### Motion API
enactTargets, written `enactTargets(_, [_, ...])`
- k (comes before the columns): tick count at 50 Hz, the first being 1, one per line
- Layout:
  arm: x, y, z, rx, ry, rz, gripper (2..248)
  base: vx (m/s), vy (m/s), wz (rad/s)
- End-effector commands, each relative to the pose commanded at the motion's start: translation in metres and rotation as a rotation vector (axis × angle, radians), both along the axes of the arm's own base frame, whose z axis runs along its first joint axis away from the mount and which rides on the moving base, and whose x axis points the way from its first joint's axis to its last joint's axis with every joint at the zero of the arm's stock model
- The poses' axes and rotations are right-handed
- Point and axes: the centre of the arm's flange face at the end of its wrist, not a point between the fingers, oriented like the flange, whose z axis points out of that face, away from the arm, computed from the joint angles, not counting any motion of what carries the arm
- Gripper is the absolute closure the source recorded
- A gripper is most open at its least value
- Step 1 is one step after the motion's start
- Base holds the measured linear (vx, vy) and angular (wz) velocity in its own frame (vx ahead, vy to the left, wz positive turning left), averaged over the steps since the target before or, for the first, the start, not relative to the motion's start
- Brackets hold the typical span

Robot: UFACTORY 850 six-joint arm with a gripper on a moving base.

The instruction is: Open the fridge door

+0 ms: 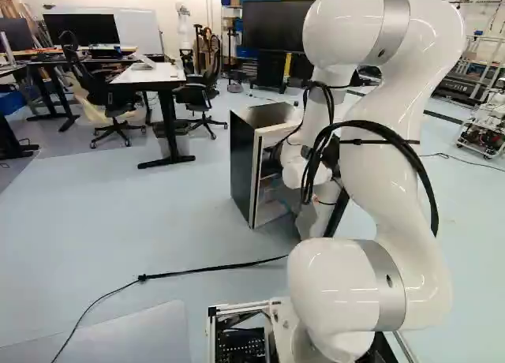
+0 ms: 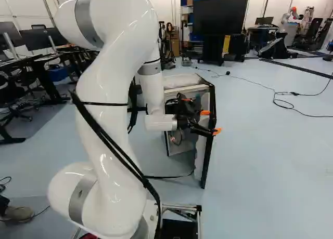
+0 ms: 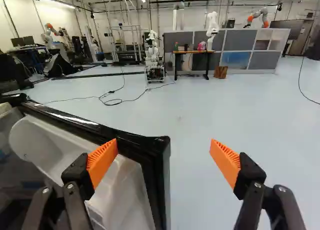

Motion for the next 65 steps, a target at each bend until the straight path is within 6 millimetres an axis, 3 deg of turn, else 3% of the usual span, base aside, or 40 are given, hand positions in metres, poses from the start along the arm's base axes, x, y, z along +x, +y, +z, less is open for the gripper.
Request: enactTargets(65, [0.052, -0.128, -0.011, -0.035, -0.114, -0.231, 3, 0.0, 0.0, 0.0])
